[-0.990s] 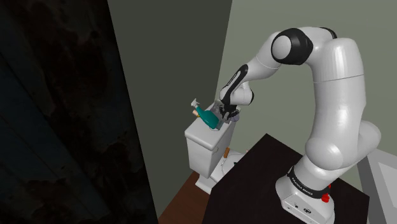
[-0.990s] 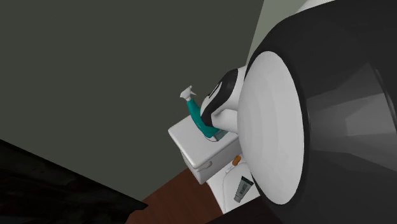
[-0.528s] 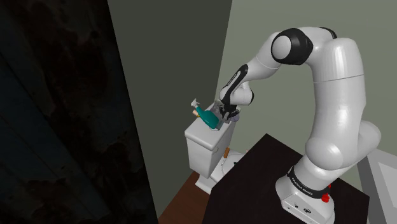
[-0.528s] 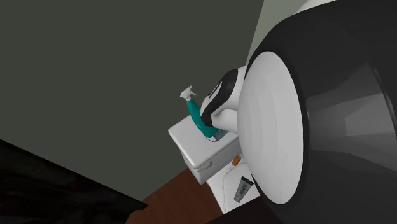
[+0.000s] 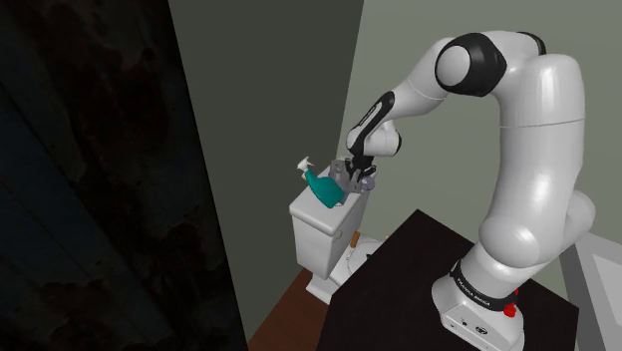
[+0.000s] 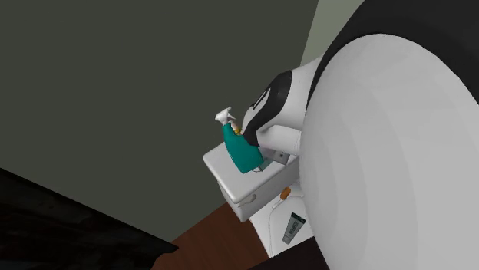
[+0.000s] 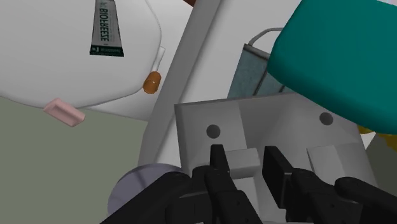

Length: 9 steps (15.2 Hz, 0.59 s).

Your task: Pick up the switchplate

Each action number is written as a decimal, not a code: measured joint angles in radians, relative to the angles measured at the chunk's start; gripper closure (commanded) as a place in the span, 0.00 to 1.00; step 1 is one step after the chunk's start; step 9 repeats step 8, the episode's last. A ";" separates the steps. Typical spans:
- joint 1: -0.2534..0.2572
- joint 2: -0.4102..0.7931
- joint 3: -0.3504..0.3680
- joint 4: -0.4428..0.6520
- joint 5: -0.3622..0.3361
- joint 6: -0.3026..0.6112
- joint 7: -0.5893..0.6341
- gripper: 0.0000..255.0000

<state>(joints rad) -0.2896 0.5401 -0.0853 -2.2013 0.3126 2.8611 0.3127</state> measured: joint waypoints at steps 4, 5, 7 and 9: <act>0.011 -0.052 -0.021 -0.012 -0.017 -0.041 0.011 1.00; 0.017 -0.064 -0.026 -0.016 -0.021 -0.049 0.017 1.00; 0.027 -0.087 -0.036 -0.018 -0.031 -0.070 0.029 1.00; 0.029 -0.097 -0.039 -0.023 -0.034 -0.076 0.031 1.00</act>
